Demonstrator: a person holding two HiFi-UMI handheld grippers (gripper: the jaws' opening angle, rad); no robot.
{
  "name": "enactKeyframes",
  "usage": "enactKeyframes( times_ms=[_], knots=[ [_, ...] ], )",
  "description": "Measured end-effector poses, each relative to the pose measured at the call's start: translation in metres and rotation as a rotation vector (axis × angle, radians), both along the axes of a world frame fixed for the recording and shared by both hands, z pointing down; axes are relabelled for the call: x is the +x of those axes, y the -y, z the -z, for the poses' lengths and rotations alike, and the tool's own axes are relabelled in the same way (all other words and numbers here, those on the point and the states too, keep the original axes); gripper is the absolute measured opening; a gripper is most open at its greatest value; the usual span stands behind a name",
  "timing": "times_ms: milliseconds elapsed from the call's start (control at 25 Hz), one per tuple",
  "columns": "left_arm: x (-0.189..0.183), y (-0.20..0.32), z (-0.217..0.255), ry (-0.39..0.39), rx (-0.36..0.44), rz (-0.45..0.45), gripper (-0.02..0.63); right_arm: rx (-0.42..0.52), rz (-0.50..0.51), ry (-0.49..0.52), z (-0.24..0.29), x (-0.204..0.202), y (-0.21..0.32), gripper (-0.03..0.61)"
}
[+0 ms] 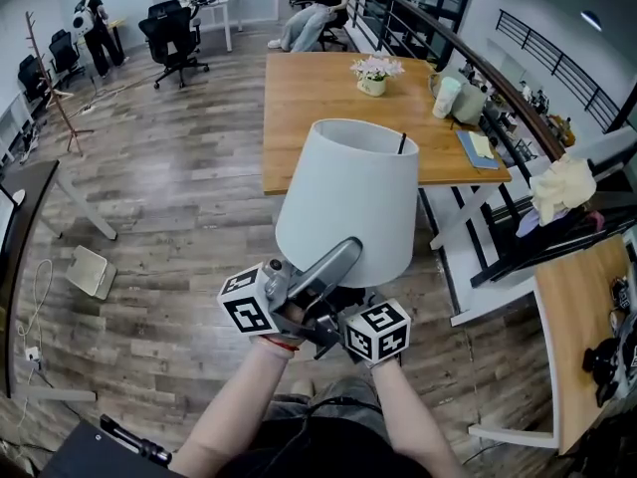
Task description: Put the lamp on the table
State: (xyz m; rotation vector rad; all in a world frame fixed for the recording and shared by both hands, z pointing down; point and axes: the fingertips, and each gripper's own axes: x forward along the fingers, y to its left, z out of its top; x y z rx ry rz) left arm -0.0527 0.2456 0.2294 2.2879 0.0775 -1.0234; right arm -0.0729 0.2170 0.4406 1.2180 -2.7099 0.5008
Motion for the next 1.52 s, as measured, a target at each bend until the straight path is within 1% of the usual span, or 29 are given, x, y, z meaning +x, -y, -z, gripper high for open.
enactKeyframes(
  times_ms=[280,880,1520],
  knots=[
    [0.006,0.046,-0.013,-0.016,-0.036,0.008,0.003,-0.022,0.014,-0.012,-0.014,0.009,0.039,0.183],
    [0.032,0.186,-0.019,-0.006,-0.054,0.091,0.003,-0.044,0.096,0.001,-0.021,0.031,0.172,0.183],
    [0.080,0.293,-0.024,0.001,-0.060,0.121,0.003,-0.055,0.138,0.019,-0.026,0.077,0.275,0.184]
  ],
)
